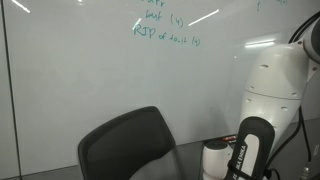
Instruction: Use the marker on the chair to write on the board
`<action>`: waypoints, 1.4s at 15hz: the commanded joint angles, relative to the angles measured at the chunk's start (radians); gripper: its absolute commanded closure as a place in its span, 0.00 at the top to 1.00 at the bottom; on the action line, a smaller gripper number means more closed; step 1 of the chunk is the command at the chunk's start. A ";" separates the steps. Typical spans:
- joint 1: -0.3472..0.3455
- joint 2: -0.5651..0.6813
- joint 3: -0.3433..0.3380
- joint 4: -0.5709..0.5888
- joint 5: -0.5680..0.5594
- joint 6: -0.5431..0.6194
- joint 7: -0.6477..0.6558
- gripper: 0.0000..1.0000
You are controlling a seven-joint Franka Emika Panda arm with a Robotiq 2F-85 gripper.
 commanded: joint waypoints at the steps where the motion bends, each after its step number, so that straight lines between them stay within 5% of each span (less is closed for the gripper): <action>1: 0.010 -0.061 -0.019 -0.012 -0.014 -0.071 -0.020 0.09; 5: -0.031 -0.168 -0.029 0.002 -0.076 -0.268 -0.058 0.09; 12: -0.200 -0.352 0.023 0.082 -0.209 -0.609 -0.120 0.09; 21: -0.366 -0.470 0.092 0.213 -0.290 -0.677 -0.264 0.09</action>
